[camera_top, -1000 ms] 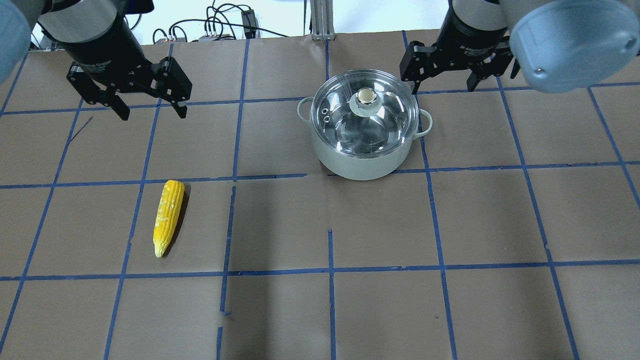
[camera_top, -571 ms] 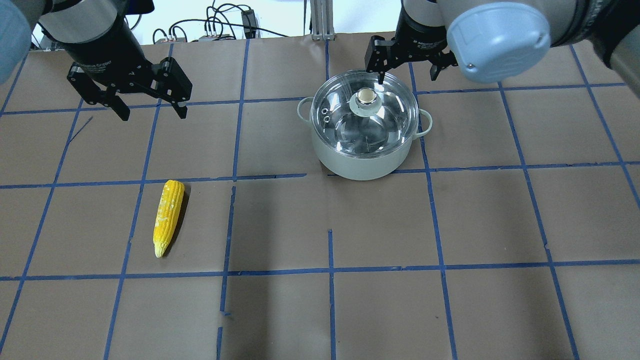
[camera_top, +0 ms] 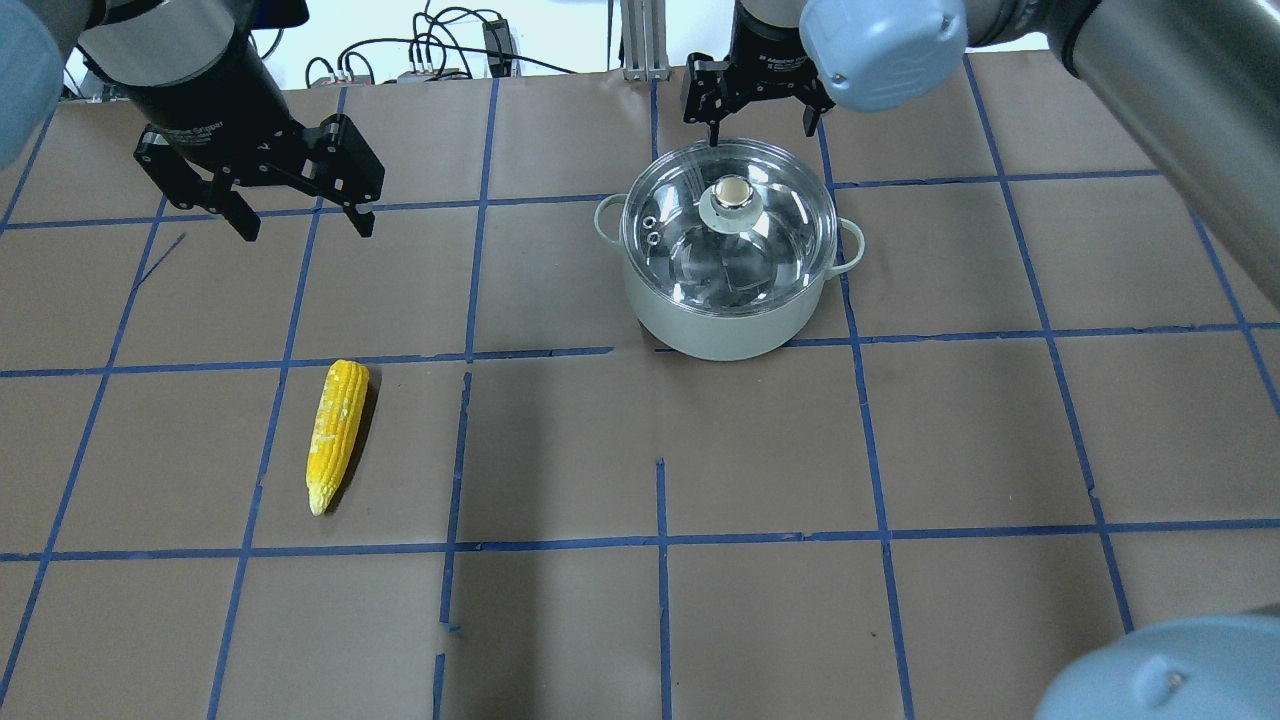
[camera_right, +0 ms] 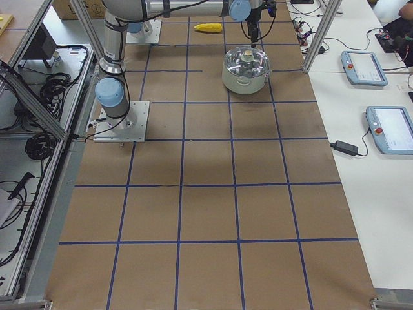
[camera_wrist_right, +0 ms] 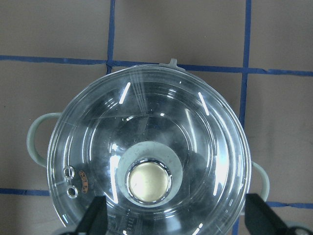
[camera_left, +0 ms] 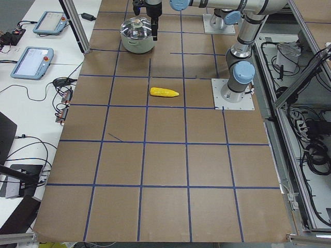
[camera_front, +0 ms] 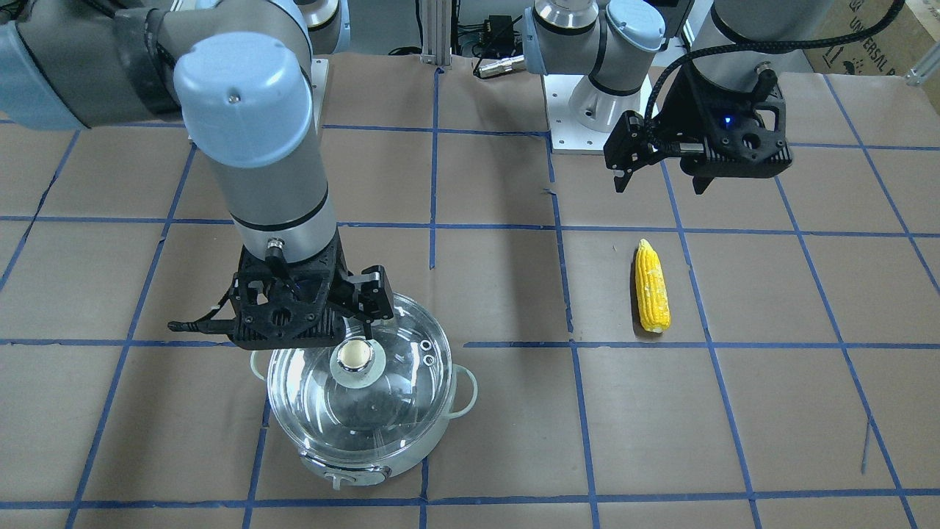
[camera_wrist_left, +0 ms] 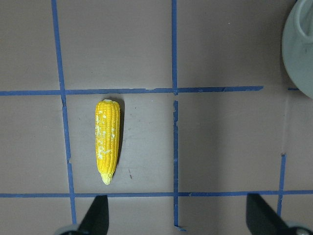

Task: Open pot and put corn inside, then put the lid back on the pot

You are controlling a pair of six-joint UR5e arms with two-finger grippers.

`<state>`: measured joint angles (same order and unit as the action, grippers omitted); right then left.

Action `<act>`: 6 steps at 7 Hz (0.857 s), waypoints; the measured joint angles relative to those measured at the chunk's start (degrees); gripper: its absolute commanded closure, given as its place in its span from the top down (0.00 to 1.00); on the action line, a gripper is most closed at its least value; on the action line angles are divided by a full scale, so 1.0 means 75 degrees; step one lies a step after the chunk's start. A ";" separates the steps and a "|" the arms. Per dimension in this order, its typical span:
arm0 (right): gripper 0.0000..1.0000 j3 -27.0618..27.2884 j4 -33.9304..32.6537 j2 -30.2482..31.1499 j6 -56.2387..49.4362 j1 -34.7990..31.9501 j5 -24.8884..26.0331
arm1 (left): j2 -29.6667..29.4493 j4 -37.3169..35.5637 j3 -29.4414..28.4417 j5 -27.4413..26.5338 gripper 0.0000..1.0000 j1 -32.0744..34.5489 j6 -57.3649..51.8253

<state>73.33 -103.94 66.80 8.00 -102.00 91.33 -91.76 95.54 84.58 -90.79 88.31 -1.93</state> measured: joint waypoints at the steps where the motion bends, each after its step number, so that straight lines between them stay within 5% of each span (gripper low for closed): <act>1: 0.95 -0.0024 -0.0028 -0.0232 -0.0003 -0.0020 -0.0007 | 0.0000 0.0000 0.0005 0.0000 1.00 -0.0002 0.0000; 6: 0.93 0.0002 -0.0053 -0.0676 -0.0004 -0.0040 -0.0068 | 0.0000 0.0000 0.0008 0.0000 1.00 -0.0008 -0.0011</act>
<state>73.34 -104.34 61.73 7.97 -102.30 90.82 -91.76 95.54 84.64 -90.79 88.25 -2.02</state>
